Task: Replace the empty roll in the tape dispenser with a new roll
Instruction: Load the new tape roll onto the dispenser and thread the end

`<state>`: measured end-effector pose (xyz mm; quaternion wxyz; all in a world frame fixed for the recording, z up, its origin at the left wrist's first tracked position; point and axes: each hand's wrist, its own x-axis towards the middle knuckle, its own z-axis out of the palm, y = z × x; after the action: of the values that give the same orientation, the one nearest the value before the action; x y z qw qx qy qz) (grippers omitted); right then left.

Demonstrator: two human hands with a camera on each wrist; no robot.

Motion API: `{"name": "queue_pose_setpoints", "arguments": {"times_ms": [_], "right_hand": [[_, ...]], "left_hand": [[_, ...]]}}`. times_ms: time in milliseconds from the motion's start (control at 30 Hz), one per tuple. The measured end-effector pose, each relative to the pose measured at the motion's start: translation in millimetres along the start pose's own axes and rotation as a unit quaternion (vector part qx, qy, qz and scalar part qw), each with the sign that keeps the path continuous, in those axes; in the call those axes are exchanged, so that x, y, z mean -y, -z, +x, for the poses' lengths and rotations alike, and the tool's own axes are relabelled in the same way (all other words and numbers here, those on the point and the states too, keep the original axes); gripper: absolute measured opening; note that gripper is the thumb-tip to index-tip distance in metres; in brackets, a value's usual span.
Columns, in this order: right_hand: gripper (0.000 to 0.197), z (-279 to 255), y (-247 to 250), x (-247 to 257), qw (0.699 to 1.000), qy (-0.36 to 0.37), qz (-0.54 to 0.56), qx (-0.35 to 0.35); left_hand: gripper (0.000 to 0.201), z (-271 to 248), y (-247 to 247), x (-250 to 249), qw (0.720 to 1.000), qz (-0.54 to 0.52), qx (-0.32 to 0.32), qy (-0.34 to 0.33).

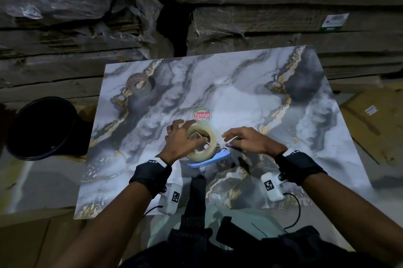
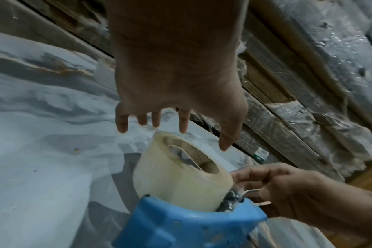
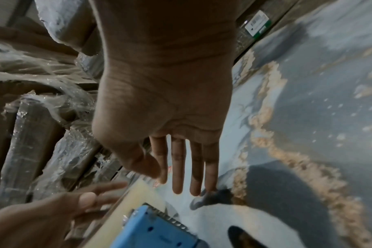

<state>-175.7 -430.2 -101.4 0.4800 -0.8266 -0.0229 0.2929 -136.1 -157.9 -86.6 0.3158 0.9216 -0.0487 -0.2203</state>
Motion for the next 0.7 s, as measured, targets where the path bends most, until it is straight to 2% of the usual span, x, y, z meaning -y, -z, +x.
{"name": "queue_pose_setpoints", "arguments": {"times_ms": [67,167,300,533,700], "right_hand": [[0.027,-5,0,-4,0.999,0.010,-0.028,0.024],[0.026,-5,-6,-6,0.997,0.046,-0.058,0.031],[0.033,3,-8,-7,0.995,0.069,-0.066,0.038],[0.022,15,-3,-16,0.995,0.067,-0.030,0.063],[0.018,15,1,-15,0.993,0.091,0.005,0.077]], "left_hand": [[0.085,-10,-2,-16,0.997,0.064,0.010,-0.031],[0.093,-15,-8,-28,0.984,0.140,0.044,-0.101],[0.106,-16,-23,-25,0.963,0.229,0.111,-0.091],[0.097,-21,-34,-21,0.963,0.245,0.056,-0.095],[0.087,-30,-37,-20,0.969,0.228,0.032,-0.094]]}}
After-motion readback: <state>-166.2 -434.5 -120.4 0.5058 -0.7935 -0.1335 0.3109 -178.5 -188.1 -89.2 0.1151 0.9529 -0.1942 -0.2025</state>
